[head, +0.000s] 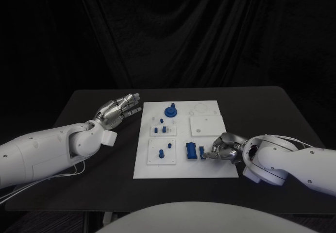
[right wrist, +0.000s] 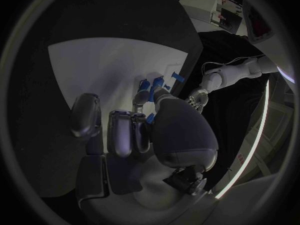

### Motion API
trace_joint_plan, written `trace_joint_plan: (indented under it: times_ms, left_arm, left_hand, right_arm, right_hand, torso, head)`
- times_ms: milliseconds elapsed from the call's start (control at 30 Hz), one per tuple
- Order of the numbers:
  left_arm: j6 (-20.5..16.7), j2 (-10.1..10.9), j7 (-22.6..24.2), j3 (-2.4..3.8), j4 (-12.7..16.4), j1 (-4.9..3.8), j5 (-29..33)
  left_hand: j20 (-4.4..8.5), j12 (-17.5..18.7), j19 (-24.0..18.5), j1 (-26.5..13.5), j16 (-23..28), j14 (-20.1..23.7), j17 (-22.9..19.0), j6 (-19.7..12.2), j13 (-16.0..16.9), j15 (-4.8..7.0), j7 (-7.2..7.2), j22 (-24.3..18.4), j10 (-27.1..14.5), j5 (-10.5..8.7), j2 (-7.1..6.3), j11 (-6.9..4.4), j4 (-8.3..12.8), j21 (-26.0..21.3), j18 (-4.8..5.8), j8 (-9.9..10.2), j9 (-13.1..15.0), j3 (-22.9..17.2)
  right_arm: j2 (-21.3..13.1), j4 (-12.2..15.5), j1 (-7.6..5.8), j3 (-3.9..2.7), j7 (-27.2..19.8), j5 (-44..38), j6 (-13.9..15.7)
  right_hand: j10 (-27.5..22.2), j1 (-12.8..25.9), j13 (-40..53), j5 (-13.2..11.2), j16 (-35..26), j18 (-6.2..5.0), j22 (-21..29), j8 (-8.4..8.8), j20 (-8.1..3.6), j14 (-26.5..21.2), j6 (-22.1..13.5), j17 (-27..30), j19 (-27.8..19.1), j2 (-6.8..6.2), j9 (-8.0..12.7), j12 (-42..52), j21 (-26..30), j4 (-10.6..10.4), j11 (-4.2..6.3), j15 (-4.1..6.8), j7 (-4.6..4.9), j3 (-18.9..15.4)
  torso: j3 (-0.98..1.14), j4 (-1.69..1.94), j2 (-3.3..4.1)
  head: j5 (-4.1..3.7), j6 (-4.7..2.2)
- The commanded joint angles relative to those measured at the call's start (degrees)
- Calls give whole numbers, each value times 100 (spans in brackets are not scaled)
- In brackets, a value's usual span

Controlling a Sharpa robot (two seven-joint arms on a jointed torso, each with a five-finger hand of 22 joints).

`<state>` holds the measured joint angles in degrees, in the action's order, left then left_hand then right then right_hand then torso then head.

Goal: Assemble the parts on the task board

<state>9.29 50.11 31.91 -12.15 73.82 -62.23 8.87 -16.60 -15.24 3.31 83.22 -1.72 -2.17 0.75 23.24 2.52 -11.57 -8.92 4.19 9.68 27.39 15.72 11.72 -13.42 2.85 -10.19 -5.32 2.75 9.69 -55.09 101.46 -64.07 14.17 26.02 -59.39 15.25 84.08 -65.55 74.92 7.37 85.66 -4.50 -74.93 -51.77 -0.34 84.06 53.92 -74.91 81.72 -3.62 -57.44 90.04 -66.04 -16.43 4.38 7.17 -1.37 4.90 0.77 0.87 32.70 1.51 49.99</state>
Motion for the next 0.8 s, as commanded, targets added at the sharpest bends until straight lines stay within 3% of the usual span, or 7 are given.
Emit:
trace_joint_plan:
  times_ms: [33,400,800]
  left_arm:
    - [66,-7,52,6,6,11,1]
    - [78,2,42,6,8,20,1]
    - [74,6,46,6,5,42,1]
  left_hand:
    - [-19,5,37,71,-39,-17,9,6,5,-16,-274,1,17,33,-3,13,42,28,115,-27,5,6]
    - [-19,4,36,74,-40,-18,9,7,5,-16,-274,-2,19,38,0,14,48,26,116,-28,5,3]
    - [-18,13,32,77,-32,-9,6,6,4,-15,-276,-7,15,41,3,15,55,23,118,-28,5,0]
  right_arm:
    - [24,-30,28,-2,-16,-51,-160]
    - [137,-178,78,-2,-74,-52,-144]
    - [223,-354,86,-2,-150,-52,-51]
  right_hand:
    - [592,-97,1508,-28,-23,-43,-846,-59,-55,385,50,-442,3,-2,-63,-4,24,34,46,44,-4,-15]
    - [592,-242,1508,98,-23,-43,-848,-150,-74,387,95,-451,6,52,-186,-4,38,70,67,63,-27,24]
    - [592,-535,1508,154,-30,-44,-849,-258,-99,388,201,-445,12,240,-341,-4,61,168,99,89,-64,146]
  torso:
    - [6,1,2]
    - [4,-2,-1]
    - [1,7,6]
  head:
    - [-6,1]
    - [-12,1]
    - [0,1]
